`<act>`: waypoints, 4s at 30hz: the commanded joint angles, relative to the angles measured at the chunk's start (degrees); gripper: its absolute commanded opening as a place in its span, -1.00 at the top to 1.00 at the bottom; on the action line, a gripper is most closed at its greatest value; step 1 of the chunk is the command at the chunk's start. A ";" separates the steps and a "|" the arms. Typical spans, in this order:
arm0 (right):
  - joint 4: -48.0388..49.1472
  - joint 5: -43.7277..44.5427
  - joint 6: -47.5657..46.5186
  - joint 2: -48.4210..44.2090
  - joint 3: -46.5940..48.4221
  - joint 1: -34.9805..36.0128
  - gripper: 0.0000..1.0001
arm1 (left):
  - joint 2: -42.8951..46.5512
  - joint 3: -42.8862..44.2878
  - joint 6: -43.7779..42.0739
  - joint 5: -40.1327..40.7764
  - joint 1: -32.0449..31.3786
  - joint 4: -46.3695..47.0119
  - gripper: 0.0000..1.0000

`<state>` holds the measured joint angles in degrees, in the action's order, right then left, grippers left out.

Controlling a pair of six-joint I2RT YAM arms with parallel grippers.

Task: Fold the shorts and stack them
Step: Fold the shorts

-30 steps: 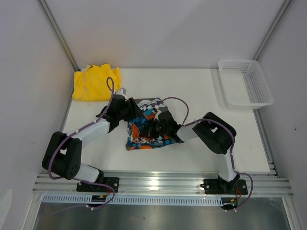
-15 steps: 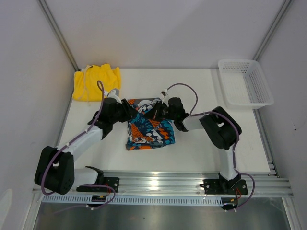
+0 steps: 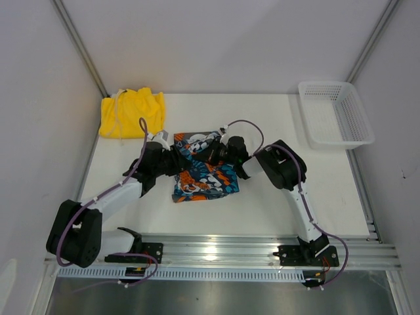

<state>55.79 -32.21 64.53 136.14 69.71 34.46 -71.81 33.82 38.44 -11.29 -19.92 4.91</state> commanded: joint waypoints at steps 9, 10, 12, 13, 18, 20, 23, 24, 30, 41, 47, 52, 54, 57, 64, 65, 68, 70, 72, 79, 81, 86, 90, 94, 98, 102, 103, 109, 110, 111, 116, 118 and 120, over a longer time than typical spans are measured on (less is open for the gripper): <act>-31.95 4.86 -22.51 -21.43 4.47 -2.99 -0.38 | 6.33 -3.58 1.37 5.13 -5.65 -1.22 -0.25; -35.54 5.57 -24.52 -22.13 4.55 -3.86 -0.43 | 7.12 -4.02 1.81 5.57 -5.91 -1.13 -0.31; -39.51 6.19 -26.29 -22.84 5.95 -5.36 -0.50 | 8.61 -4.47 2.35 7.59 -7.41 -2.43 -0.43; -42.40 6.02 -26.91 -22.67 6.40 -7.28 -0.49 | 8.97 -4.29 2.35 8.64 -8.98 -3.58 -0.46; -49.54 7.50 -31.21 -20.39 8.59 -12.83 -0.44 | 10.90 -4.90 3.75 12.87 -13.29 -8.51 -0.57; -51.92 7.86 -33.58 -19.16 9.82 -14.23 -0.41 | 11.60 -5.95 5.24 13.13 -14.79 -9.04 -0.61; -51.66 4.45 -34.38 -16.17 11.58 -15.56 -0.40 | 13.27 -8.68 7.52 12.87 -15.85 -9.04 -0.67; -51.31 3.48 -34.73 -15.38 11.93 -15.73 -0.40 | 13.88 -9.12 8.14 13.05 -16.11 -8.95 -0.71; -48.07 -1.71 -34.66 -10.28 13.87 -15.91 -0.45 | 18.46 -13.69 11.57 13.84 -17.26 -10.35 -0.90; -42.51 -8.66 -30.43 -3.34 16.06 -14.42 -0.12 | 23.29 -13.26 11.75 13.75 -17.26 -14.75 -0.98; -50.58 -7.09 -34.19 0.26 23.52 -12.31 0.37 | 26.19 -12.90 11.57 14.19 -17.26 -17.47 -0.98; -51.84 -6.20 -31.41 1.85 26.79 -12.48 1.00 | 28.39 -12.64 11.49 15.07 -17.26 -19.14 -0.98; -47.63 -4.45 -26.25 1.24 25.39 -13.89 1.00 | 28.39 -12.56 11.31 15.07 -17.26 -19.32 -0.98; -39.02 6.07 -20.16 -4.80 14.70 -16.52 1.00 | 27.60 -12.03 10.87 15.07 -17.26 -19.58 -0.98; -36.36 27.20 -14.00 -28.98 -15.19 -15.66 1.00 | 25.58 -9.57 8.85 16.30 -16.82 -19.32 -0.98; -36.89 27.28 -13.47 -33.17 -18.44 -14.69 1.00 | 24.62 -9.48 8.41 16.39 -16.03 -19.32 -0.98; -39.43 27.90 -13.99 -40.04 -29.70 -8.46 0.54 | 23.30 -8.69 6.13 13.42 -12.01 -18.27 -0.98; -41.89 28.51 -14.35 -42.69 -35.24 -1.55 0.35 | 22.42 -9.04 4.46 10.95 -8.92 -16.52 -0.98; -44.80 29.04 -13.12 -47.17 -40.23 3.66 -0.01 | 22.24 -8.25 2.70 7.43 -4.96 -16.50 -0.98; -54.35 29.40 -14.51 -68.35 -45.82 10.55 -0.99 | 24.09 -4.03 -1.78 8.65 -1.61 -22.13 -0.98; -55.44 26.07 -20.37 -70.12 -43.79 5.38 -0.99 | 24.00 -3.15 -2.92 8.65 -0.82 -24.23 -0.98; -58.26 12.11 -29.80 -61.71 -35.02 -4.91 -0.99 | 23.91 -3.06 -2.84 10.06 0.32 -26.44 -0.98; -57.03 8.22 -34.64 -53.36 -30.43 -5.71 -0.99 | 24.08 -3.76 -2.05 13.48 2.69 -27.23 -0.98; -52.11 3.30 -35.09 -43.79 -28.41 -6.86 -0.99 | 24.61 -7.00 -0.82 14.10 5.94 -25.92 -0.98; -47.80 -0.31 -34.74 -39.11 -27.53 -5.90 -0.99 | 24.88 -11.22 -0.99 12.44 8.49 -22.24 -0.98; -44.03 -3.38 -33.95 -37.35 -27.26 -4.05 -0.99 | 25.58 -15.80 -1.35 4.53 11.92 -15.73 -0.98; -43.58 -4.61 -33.77 -36.82 -27.09 -3.53 -0.99 | 25.67 -17.29 -1.08 2.35 12.36 -14.33 -0.98; -49.18 3.16 -36.84 -33.66 -22.53 1.91 -0.99 | 21.29 -17.21 -2.22 2.06 12.54 -12.65 -0.98; -51.72 5.38 -37.20 -33.31 -21.82 2.71 -0.99 | 20.66 -17.21 -2.14 1.19 12.54 -12.21 -0.98; -52.88 7.31 -37.29 -32.35 -21.03 3.42 -0.98 | 20.22 -17.65 -1.70 1.09 12.54 -11.85 -0.98; -58.86 14.79 -37.64 -29.62 -16.64 6.58 -0.79 | 21.01 -18.18 -1.70 0.83 12.98 -9.92 -0.98; -59.92 17.61 -37.46 -28.56 -15.49 7.99 -0.63 | 20.05 -18.09 -2.05 0.30 13.07 -9.48 -0.98; -61.06 19.19 -37.29 -27.60 -14.17 8.61 -0.32 | 18.99 -18.18 -2.22 -0.57 13.16 -8.95 -0.98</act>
<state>4.25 -21.61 28.64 104.27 55.44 41.76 -51.68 16.12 37.15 -9.52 -7.49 -7.18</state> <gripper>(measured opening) 0.727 0.992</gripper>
